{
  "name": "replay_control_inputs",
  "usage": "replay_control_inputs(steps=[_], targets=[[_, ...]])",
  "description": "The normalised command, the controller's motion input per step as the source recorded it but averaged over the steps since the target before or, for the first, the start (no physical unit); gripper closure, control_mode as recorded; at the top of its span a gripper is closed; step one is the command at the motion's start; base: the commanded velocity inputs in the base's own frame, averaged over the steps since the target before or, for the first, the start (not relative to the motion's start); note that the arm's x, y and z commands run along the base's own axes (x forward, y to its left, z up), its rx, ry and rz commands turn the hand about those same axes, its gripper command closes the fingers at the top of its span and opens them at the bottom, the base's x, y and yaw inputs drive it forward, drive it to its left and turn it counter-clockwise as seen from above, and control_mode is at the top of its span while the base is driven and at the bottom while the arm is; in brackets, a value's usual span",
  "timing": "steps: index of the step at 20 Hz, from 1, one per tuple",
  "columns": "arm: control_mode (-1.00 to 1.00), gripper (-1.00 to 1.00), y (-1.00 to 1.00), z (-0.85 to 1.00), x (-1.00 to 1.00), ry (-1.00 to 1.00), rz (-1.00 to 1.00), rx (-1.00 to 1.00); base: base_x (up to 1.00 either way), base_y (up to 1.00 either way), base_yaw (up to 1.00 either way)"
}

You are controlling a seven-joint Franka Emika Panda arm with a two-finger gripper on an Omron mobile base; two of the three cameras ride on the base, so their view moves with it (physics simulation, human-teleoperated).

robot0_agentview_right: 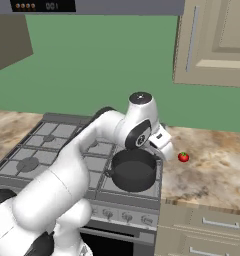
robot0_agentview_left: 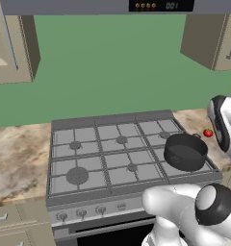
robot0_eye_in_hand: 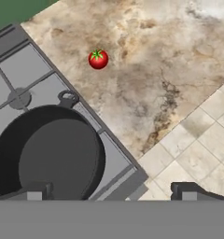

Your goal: Turn on the burner for the pot on the stove. Wait thirty seconds for the pot to heat up. Then add the tomato to the pot.

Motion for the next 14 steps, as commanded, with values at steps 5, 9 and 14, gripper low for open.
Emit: replay_control_inputs(steps=[5,9,14], targets=[[-1.0,-1.0,-0.29,-0.3,0.48,0.07,0.0,0.0,0.0,0.0,0.0],[-1.0,-1.0,-0.32,-0.26,0.57,0.1,0.0,0.0,0.0,0.0,0.0],[-1.0,-1.0,-0.32,-0.19,0.57,0.11,0.0,0.0,0.0,0.0,0.0]])
